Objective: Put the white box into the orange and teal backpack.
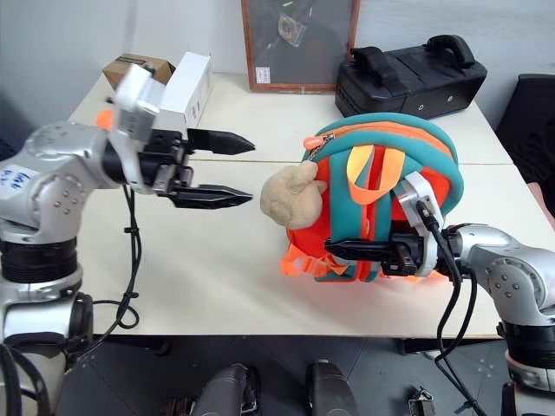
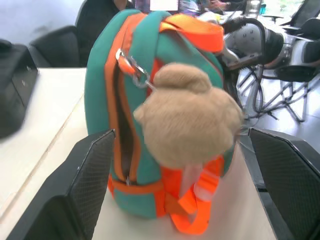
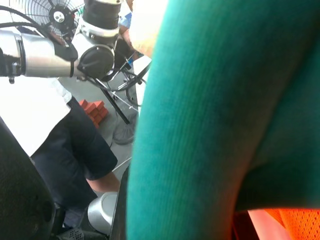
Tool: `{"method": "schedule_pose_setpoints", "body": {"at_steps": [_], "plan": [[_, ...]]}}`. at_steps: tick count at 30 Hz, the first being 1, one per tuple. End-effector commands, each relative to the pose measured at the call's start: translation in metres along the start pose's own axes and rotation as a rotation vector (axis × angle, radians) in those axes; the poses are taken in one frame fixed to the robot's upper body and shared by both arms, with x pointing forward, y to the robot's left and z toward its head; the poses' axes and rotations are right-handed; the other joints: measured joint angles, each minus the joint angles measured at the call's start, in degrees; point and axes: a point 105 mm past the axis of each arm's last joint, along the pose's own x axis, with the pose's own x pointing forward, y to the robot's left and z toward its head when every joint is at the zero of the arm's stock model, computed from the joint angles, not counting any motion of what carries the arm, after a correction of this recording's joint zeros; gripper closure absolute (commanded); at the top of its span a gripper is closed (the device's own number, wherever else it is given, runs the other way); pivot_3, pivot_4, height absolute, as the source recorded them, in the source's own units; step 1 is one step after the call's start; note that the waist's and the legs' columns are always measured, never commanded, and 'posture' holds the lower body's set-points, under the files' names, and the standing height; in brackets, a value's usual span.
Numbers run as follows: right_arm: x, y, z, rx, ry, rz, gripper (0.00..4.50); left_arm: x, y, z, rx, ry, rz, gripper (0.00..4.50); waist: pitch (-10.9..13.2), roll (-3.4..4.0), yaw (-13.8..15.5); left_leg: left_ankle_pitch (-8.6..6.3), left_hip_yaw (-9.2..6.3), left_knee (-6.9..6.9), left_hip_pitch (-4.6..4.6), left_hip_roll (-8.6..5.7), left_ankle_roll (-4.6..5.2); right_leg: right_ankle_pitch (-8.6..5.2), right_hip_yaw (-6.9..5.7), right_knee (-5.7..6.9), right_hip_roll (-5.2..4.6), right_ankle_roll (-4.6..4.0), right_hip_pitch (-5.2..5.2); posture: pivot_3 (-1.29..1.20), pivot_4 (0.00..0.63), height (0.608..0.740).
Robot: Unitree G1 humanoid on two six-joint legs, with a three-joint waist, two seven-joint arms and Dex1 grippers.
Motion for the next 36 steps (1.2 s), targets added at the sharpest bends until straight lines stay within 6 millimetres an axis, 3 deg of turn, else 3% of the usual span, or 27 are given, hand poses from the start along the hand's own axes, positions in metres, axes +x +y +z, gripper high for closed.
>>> {"method": "schedule_pose_setpoints", "body": {"at_steps": [1,4,7,8,17,22,24,31,33,36], "plan": [[0.003,0.003,0.004,-0.027,-0.002,0.023,4.50,0.024,-0.006,-0.003,-0.015,-0.020,0.019,0.03,0.0,0.00,0.0,0.00,0.00,0.01,0.01,0.00,0.00,0.00,0.00,0.01,0.01,0.00,0.00,0.00,0.150,0.740],[0.004,0.004,0.004,-0.029,-0.002,0.024,4.50,0.039,-0.012,-0.016,-0.023,0.009,0.001,0.03,0.0,0.00,-0.3,0.00,0.01,0.01,-0.01,0.01,-0.01,0.00,0.01,0.00,0.03,0.00,-0.01,0.00,0.150,0.740],[0.004,0.004,0.004,-0.030,-0.005,0.023,4.50,0.048,-0.005,-0.025,-0.020,0.025,0.044,0.03,0.0,0.00,-0.2,0.00,0.02,-0.01,0.02,0.03,-0.04,0.00,0.03,0.00,0.06,0.00,-0.02,0.00,0.150,0.740],[0.004,0.005,0.004,-0.030,-0.007,0.022,4.50,0.049,-0.004,-0.026,-0.027,0.018,0.046,0.20,0.0,0.00,-0.1,0.01,0.02,-0.01,0.03,0.03,-0.05,0.00,0.02,0.00,0.07,0.00,-0.02,0.00,0.150,0.740],[0.002,0.003,0.002,-0.034,-0.024,-0.006,4.50,0.040,-0.006,-0.029,-0.051,0.023,0.003,2.75,0.0,0.00,-0.1,0.01,0.02,0.00,0.02,0.02,-0.04,0.00,0.02,-0.01,0.04,0.00,-0.01,0.00,0.150,0.740],[-0.002,0.001,0.001,-0.032,-0.033,-0.033,4.50,0.025,0.007,-0.032,-0.033,0.069,0.055,3.89,0.0,0.00,-0.1,0.01,0.02,-0.01,0.03,0.03,-0.05,0.00,0.02,-0.01,0.05,0.00,-0.01,0.00,0.150,0.740],[-0.004,0.000,0.002,-0.031,-0.038,-0.044,4.50,0.016,0.017,-0.032,-0.008,0.095,0.094,3.89,0.0,0.00,-0.1,0.01,0.02,-0.01,0.03,0.02,-0.04,0.00,0.02,-0.01,0.05,0.00,-0.01,0.00,0.150,0.740],[-0.022,0.003,0.003,-0.012,-0.069,-0.088,4.50,-0.046,0.066,-0.017,0.073,0.187,0.260,3.89,0.0,0.00,-0.1,0.00,0.06,-0.04,0.02,0.02,-0.03,0.00,0.00,-0.05,0.06,-0.01,-0.04,0.00,0.150,0.740],[-0.026,0.007,0.005,-0.011,-0.082,-0.081,4.50,-0.058,0.072,-0.019,0.077,0.215,0.273,3.89,0.0,0.00,-0.1,0.00,0.07,-0.03,0.01,0.01,-0.02,0.00,0.00,-0.06,0.05,-0.01,-0.04,0.00,0.150,0.740],[-0.028,0.018,0.012,-0.016,-0.116,-0.039,4.50,-0.058,0.067,-0.031,0.044,0.232,0.229,3.89,0.0,0.00,-0.1,-0.01,0.07,-0.03,-0.01,0.01,0.00,0.00,0.00,-0.06,0.04,-0.01,-0.05,0.00,0.150,0.740]]}}
